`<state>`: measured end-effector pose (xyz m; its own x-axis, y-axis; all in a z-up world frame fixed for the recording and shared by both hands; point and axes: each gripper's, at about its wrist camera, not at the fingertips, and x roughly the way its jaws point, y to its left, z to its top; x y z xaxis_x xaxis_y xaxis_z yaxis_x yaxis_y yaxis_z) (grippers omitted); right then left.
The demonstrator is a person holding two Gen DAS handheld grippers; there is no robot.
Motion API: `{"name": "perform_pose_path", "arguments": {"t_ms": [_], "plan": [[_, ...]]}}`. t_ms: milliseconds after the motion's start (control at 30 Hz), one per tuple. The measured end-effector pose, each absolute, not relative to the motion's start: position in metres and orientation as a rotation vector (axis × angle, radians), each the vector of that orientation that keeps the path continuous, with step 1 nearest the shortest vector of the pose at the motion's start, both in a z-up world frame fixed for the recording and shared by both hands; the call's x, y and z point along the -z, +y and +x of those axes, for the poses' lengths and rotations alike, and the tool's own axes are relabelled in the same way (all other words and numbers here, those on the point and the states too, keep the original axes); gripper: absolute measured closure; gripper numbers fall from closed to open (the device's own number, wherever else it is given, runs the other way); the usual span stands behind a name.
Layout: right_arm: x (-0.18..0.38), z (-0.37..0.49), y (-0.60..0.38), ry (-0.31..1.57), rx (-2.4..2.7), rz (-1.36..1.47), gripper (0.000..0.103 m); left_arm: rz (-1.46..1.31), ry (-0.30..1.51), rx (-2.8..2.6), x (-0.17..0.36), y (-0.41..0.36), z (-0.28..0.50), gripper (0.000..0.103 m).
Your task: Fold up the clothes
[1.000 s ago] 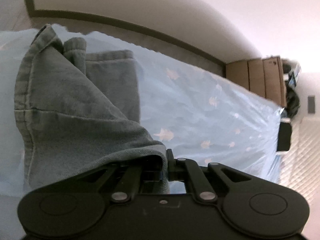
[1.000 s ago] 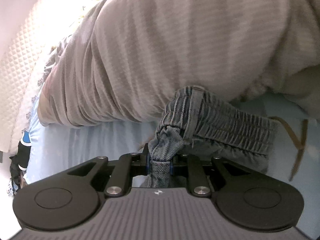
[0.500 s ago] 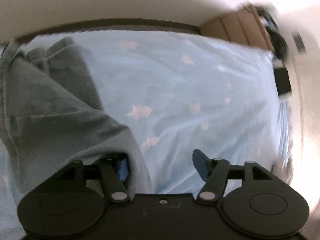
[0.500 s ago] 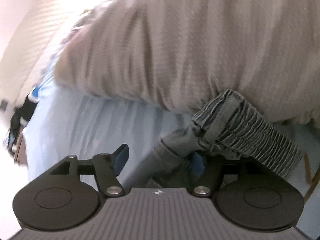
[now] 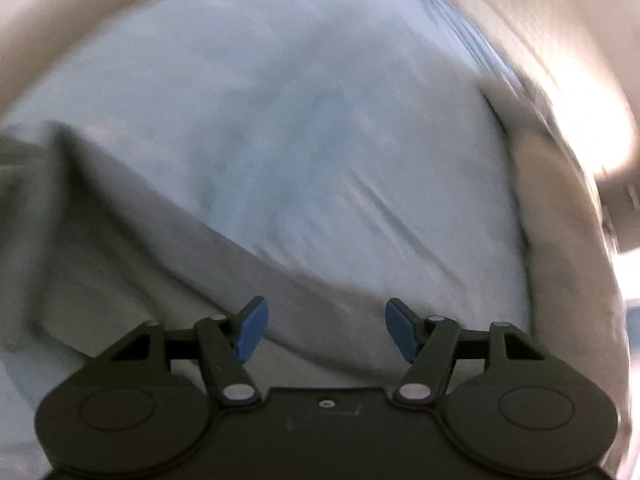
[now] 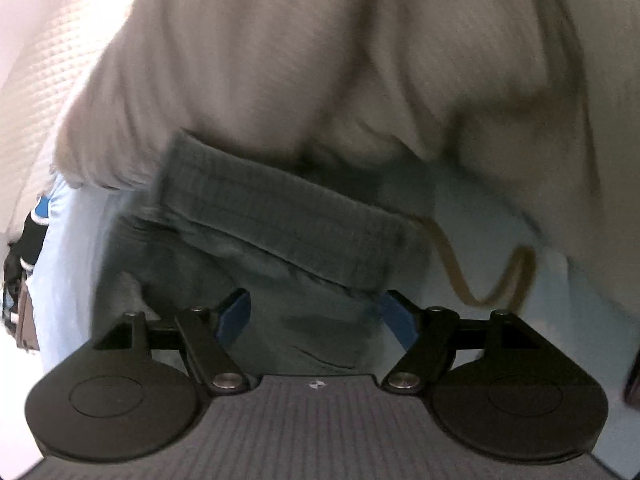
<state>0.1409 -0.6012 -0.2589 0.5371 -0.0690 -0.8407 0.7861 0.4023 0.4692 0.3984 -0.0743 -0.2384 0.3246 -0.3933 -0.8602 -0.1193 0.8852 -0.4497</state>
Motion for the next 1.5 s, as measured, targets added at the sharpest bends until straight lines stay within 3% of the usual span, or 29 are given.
{"name": "perform_pose_path", "arguments": {"t_ms": [200, 367, 500, 633, 967, 1033, 1100, 1167, 1400, 1500], "plan": [[0.289, 0.119, -0.606, 0.745, 0.618, 1.137, 0.023, -0.256, 1.307, 0.550, 0.249, -0.218, 0.400, 0.041], [0.310, 0.106, -0.611, 0.622, 0.548, 1.204, 0.022, -0.134, 1.323, 0.645, 0.284, -0.295, 0.404, 0.041], [0.320, 0.086, -0.606, 0.553, 0.494, 1.206, 0.020, -0.117, 1.281, 0.583, 0.306, -0.309, 0.419, 0.041], [0.326, 0.064, -0.604, 0.502, 0.446, 1.250, 0.020, -0.195, 1.241, 0.467, 0.316, -0.295, 0.447, 0.048], [0.324, 0.066, -0.602, 0.419, 0.431, 1.298, 0.016, -0.115, 1.269, 0.329, 0.334, -0.282, 0.477, 0.046], [0.316, 0.063, -0.596, 0.424, 0.447, 1.280, 0.029, -0.124, 1.253, 0.331, 0.327, -0.275, 0.465, 0.045], [0.304, 0.060, -0.589, 0.432, 0.464, 1.240, 0.067, -0.116, 1.237, 0.326, 0.322, -0.268, 0.453, 0.045], [0.283, 0.060, -0.577, 0.465, 0.471, 1.155, 0.080, -0.141, 1.210, 0.315, 0.314, -0.256, 0.441, 0.043], [0.255, 0.063, -0.555, 0.522, 0.506, 0.972, 0.084, -0.113, 1.151, 0.217, 0.317, -0.200, 0.399, 0.042], [0.246, 0.106, -0.552, 0.524, 0.515, 0.904, 0.085, -0.078, 1.095, 0.242, 0.330, -0.175, 0.385, 0.039]]}}
